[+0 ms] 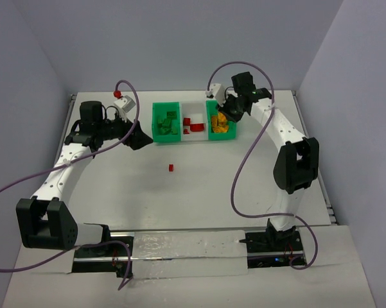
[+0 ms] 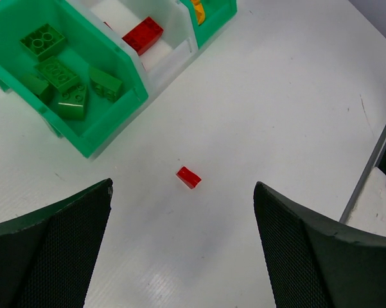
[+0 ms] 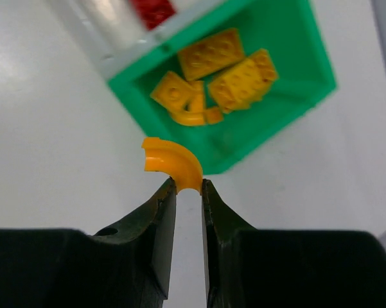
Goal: Sort the legos into containers by color
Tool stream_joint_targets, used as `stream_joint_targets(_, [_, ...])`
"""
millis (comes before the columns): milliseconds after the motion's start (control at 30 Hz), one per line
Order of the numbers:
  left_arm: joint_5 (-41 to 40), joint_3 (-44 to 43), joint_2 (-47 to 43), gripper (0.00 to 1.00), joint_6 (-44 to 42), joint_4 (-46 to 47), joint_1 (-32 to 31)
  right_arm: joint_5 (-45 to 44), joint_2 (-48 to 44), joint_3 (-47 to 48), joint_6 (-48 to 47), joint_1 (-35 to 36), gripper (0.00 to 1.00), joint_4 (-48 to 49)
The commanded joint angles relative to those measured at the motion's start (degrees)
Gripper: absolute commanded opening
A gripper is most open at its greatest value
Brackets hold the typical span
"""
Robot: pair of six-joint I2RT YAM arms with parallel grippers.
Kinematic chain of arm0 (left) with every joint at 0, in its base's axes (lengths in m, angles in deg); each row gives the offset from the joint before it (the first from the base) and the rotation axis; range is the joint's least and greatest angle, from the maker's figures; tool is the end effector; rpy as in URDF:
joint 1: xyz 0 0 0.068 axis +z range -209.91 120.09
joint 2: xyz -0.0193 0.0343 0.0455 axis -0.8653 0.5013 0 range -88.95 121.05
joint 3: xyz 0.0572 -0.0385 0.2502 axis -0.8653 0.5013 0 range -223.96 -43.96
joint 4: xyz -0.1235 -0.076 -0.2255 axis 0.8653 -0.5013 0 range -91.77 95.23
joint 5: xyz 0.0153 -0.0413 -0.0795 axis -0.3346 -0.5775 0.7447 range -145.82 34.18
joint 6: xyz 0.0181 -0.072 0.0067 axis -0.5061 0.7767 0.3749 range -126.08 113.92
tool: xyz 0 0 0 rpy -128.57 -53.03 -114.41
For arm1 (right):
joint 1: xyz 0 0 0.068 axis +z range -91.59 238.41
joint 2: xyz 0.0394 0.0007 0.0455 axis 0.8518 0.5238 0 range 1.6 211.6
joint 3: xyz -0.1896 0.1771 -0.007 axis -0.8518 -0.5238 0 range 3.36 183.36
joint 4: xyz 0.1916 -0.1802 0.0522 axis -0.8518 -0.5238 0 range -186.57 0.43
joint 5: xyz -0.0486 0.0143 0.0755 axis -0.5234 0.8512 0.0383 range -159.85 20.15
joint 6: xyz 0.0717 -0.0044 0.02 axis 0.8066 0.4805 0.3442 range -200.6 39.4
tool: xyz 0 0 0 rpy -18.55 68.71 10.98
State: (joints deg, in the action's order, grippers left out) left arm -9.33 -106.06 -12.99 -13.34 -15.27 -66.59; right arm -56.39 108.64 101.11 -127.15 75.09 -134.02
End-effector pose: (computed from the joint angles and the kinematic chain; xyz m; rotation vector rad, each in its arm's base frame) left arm 0.3076 -0.0818 0.2881 0.7020 1.9561 -0.8651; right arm 0.4093 0.1379 0.2625 -1.3772 2.0549 0.0733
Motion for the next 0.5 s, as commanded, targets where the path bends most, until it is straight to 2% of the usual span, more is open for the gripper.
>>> stream_joint_targets(0, [-1.9,-0.1,0.8,0.95,2.1,4.5,-0.2,-6.4,5.8,6.7,4.5,-1.8,0.13,1.9])
stream_joint_targets(267, [-4.8,2.7,2.5,0.93,-3.1,4.1,-0.8,-9.2,11.2,9.7,7.0,-2.0,0.14,6.4])
stream_joint_targets(367, [-5.5,3.4,4.3,0.92,-7.1,2.4,-1.7,-9.1,12.6,11.0,7.2,-1.9,0.22,6.4])
stream_joint_targets(467, [-6.2,3.7,6.2,0.92,-10.7,1.1,-2.7,-8.8,13.6,12.3,7.5,-1.8,0.38,5.6])
